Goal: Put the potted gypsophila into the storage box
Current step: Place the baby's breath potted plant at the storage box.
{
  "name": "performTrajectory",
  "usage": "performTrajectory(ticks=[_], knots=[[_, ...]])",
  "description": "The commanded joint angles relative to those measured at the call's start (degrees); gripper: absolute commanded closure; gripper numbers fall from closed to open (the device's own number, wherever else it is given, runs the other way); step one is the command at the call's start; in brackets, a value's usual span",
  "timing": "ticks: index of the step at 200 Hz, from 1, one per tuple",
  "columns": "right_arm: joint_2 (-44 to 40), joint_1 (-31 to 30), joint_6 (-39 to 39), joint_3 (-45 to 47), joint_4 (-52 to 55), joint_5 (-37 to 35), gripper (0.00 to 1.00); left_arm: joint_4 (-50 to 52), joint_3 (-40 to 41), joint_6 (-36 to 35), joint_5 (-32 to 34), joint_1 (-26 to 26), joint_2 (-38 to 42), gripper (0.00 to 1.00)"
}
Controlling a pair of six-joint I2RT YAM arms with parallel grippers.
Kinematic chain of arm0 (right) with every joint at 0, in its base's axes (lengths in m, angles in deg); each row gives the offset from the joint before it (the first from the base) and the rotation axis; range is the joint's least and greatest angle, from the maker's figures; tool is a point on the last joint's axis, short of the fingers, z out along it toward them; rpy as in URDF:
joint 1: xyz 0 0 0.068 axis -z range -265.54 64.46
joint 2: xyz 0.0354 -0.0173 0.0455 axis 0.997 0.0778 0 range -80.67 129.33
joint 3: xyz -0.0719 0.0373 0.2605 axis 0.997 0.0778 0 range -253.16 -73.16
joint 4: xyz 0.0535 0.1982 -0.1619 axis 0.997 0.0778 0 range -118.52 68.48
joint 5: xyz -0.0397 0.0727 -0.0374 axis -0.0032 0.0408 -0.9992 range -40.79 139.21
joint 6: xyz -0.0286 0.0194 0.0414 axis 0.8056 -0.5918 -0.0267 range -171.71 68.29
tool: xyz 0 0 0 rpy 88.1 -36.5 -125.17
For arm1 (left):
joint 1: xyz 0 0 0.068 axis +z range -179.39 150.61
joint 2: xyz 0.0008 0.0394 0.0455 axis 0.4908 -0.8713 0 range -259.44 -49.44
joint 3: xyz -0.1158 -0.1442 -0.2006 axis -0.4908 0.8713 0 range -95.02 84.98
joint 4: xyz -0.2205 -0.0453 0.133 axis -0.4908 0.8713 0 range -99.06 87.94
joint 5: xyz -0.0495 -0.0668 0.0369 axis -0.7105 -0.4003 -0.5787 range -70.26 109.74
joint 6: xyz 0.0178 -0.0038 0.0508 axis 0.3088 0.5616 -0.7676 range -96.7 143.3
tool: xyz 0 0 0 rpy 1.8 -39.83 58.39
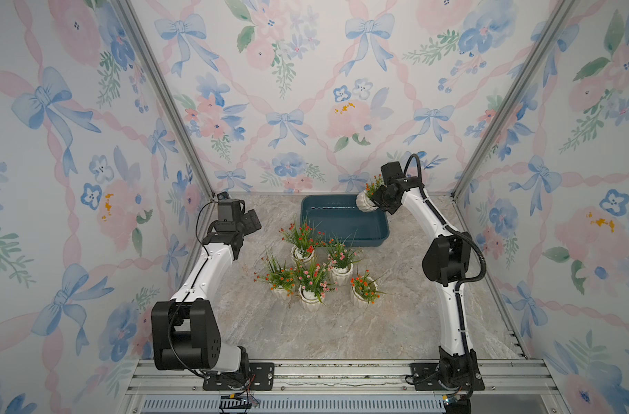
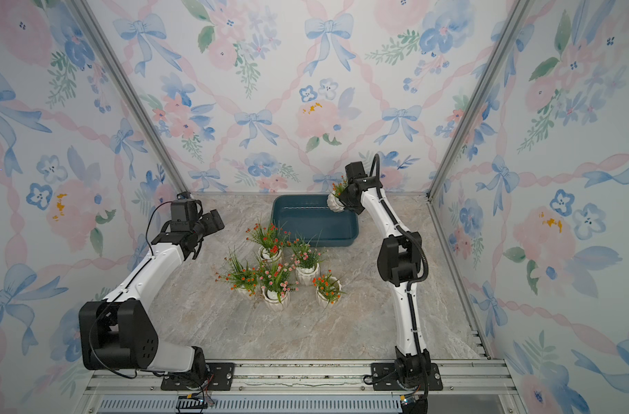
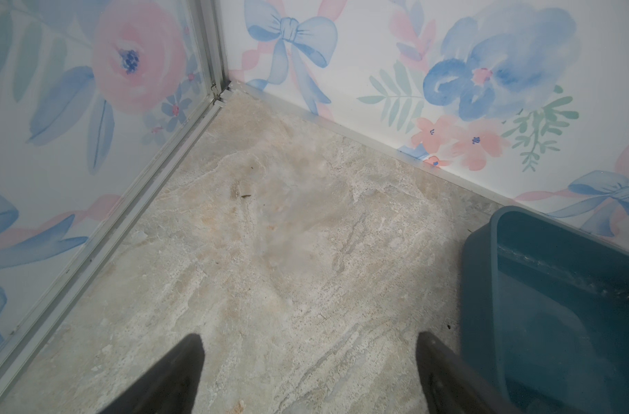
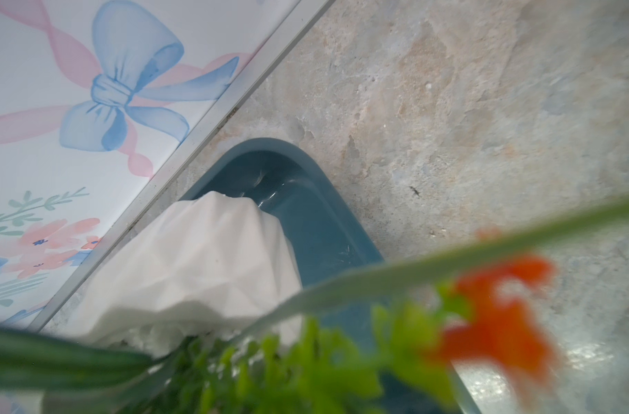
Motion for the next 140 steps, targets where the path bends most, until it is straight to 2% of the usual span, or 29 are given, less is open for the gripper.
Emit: performTrajectory(ticks=[1,140], knots=[[0.64,-0.77,-1.76,-0.60,-2.70,-0.88,0.87,0.71,-1.18,0.44,-1.22,0.68,-0.66,0.07],[3.10,-0.32,-2.53,-0.21,-2.24,-2.43,0.84,0.71,-1.15,0.79,-1.98,1.29,-0.52,0.07]])
